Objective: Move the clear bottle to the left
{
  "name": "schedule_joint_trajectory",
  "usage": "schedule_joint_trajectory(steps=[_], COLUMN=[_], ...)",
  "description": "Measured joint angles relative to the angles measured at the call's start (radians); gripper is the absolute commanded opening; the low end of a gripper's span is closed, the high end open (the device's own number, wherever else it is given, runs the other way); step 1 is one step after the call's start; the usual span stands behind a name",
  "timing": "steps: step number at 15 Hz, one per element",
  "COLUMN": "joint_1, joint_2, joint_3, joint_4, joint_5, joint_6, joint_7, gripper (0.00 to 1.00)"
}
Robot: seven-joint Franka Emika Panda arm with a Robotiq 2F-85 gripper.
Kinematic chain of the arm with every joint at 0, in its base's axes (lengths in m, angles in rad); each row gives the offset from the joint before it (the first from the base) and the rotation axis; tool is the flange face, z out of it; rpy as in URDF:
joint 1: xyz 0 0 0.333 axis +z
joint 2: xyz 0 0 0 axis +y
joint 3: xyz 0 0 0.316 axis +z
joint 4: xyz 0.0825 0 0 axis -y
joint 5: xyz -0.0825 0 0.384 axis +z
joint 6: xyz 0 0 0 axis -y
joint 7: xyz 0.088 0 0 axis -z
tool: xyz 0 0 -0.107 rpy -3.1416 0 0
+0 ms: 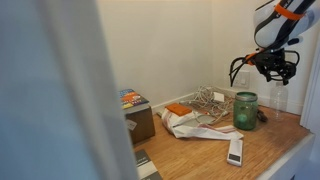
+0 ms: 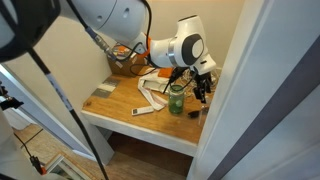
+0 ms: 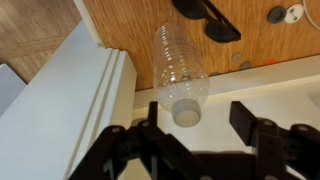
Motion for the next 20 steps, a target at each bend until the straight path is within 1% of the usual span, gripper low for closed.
schedule_joint_trajectory(steps=[1,3,4,5,7,10,11,12,13,15,16,17,18,19,20], joint_1=[0.000,0.000,0.000,0.001,0.001,0.001,0.001,0.001,0.001,0.001,0.001,0.001,0.001,0.001,0.001], joint_2=[0.000,0.000,0.000,0.000,0.000,0.001,0.002,0.004,0.006,0.011,0.014,0.018,0.023,0.028,0.033], joint_3=[0.000,0.000,0.000,0.000,0.000,0.000,0.000,-0.001,-0.001,-0.002,-0.002,-0.002,-0.002,-0.003,-0.003], joint_4=[0.001,0.002,0.003,0.004,0.006,0.008,0.009,0.010,0.011,0.013,0.014,0.016,0.020,0.025,0.028], joint_5=[0.000,0.000,0.000,0.000,0.000,0.000,0.000,0.000,0.000,-0.001,-0.001,-0.001,-0.001,-0.002,-0.002], joint_6=[-0.003,-0.011,-0.016,-0.023,-0.036,-0.046,-0.046,-0.046,-0.046,-0.046,-0.046,-0.046,-0.046,-0.046,-0.046], joint_7=[0.000,0.000,0.000,0.000,0.000,0.000,0.001,0.002,0.005,0.009,0.012,0.015,0.018,0.022,0.025], gripper=[0.85,0.84,0.81,0.81,0.78,0.68,0.69,0.65,0.67,0.64,0.59,0.57,0.49,0.45,0.38])
